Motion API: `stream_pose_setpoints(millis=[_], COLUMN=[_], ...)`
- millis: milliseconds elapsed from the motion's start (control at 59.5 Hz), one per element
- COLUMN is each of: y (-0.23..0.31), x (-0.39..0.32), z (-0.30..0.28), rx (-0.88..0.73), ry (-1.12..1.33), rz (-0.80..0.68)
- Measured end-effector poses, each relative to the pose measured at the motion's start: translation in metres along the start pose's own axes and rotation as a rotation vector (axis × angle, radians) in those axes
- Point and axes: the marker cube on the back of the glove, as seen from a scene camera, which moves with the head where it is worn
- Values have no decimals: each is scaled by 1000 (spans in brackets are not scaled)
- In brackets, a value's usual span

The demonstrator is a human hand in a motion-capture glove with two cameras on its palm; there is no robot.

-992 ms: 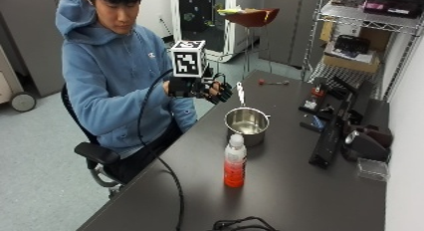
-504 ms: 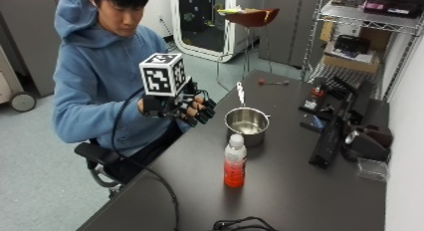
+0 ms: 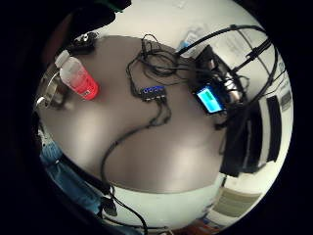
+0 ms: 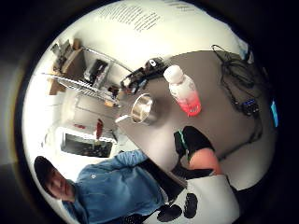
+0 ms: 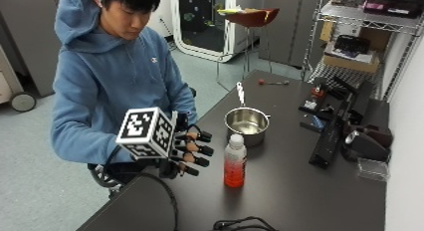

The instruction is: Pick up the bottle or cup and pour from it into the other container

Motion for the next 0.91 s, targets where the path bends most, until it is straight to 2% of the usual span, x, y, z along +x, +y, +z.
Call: stream_pose_setpoints(millis=[286,555,908], y=[-25,-47,-75], x=[33,30,-13], z=[74,138,185], rx=[76,30,7], ry=[-490,-647,-864], rz=[32,61,20])
